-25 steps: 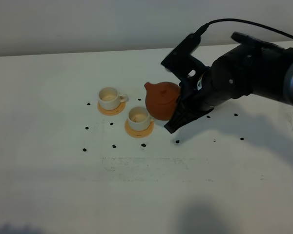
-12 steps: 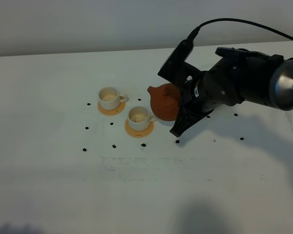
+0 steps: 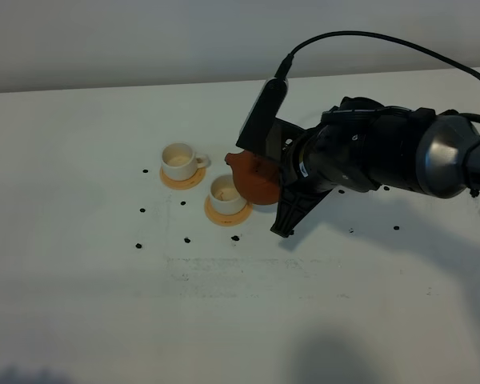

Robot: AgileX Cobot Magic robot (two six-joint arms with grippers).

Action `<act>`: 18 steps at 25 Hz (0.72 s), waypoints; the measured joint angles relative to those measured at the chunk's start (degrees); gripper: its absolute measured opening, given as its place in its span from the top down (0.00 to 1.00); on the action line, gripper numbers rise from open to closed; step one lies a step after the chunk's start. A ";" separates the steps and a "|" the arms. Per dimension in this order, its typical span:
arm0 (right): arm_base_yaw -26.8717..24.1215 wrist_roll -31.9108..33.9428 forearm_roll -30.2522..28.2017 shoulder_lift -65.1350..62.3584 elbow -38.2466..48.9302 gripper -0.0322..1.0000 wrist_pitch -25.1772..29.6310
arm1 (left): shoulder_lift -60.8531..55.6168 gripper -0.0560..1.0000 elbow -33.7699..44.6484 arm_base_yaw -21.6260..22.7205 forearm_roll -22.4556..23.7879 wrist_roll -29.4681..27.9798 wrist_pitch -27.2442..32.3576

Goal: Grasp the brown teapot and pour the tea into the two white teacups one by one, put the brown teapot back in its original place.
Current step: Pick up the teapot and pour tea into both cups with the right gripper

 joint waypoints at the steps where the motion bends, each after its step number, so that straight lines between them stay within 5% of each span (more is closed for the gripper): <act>1: 0.13 0.59 -0.94 0.00 0.00 0.88 -0.04 | 0.00 0.54 0.00 0.00 0.00 0.00 0.00; 18: 0.23 3.62 -14.72 0.00 0.48 0.88 -0.38 | 0.00 0.54 0.00 0.00 0.00 -0.05 0.00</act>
